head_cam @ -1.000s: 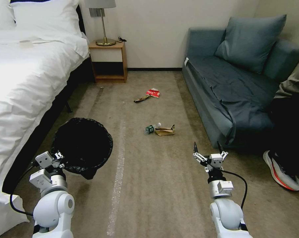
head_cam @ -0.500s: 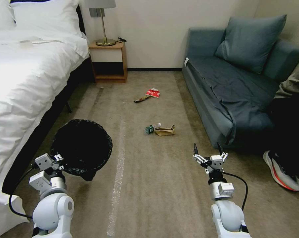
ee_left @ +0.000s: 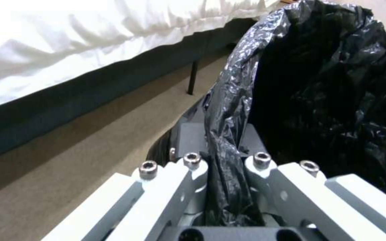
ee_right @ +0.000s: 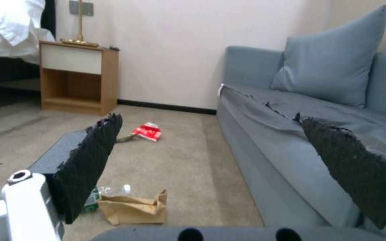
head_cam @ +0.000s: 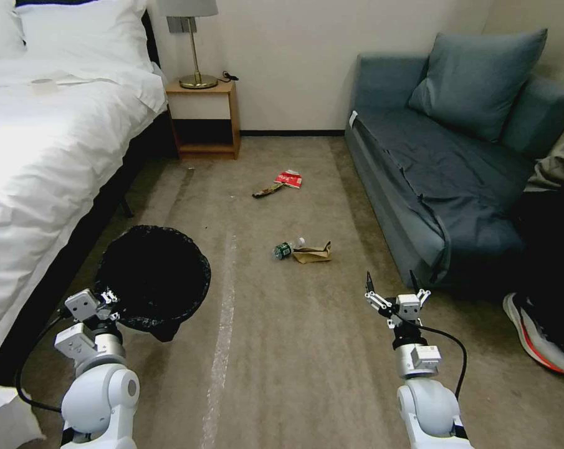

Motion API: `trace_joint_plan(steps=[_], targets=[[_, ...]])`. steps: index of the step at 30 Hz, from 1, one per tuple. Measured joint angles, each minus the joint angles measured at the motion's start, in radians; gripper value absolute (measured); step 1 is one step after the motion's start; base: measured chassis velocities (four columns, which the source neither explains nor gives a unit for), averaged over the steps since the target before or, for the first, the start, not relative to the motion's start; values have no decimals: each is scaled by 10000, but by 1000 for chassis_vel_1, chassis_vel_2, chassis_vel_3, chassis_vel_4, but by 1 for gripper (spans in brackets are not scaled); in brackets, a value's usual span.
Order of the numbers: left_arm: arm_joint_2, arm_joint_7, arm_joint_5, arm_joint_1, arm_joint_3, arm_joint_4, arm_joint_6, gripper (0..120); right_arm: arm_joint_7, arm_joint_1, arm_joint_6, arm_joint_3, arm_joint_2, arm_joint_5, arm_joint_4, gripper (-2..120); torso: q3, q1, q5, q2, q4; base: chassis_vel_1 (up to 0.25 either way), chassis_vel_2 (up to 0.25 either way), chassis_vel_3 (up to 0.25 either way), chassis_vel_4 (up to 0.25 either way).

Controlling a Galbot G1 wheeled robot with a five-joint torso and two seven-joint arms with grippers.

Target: Pick up the trash bin, then pick up the garbage on the floor and place it into the trash bin.

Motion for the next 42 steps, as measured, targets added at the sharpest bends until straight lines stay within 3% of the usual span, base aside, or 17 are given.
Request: trace_joint_plan(steps=[42], targets=[[48, 116, 11, 71, -144, -71, -72, 4, -60, 52, 8, -8, -131, -49, -9, 100, 0, -1, 0, 0, 1, -82, 83, 86, -80]])
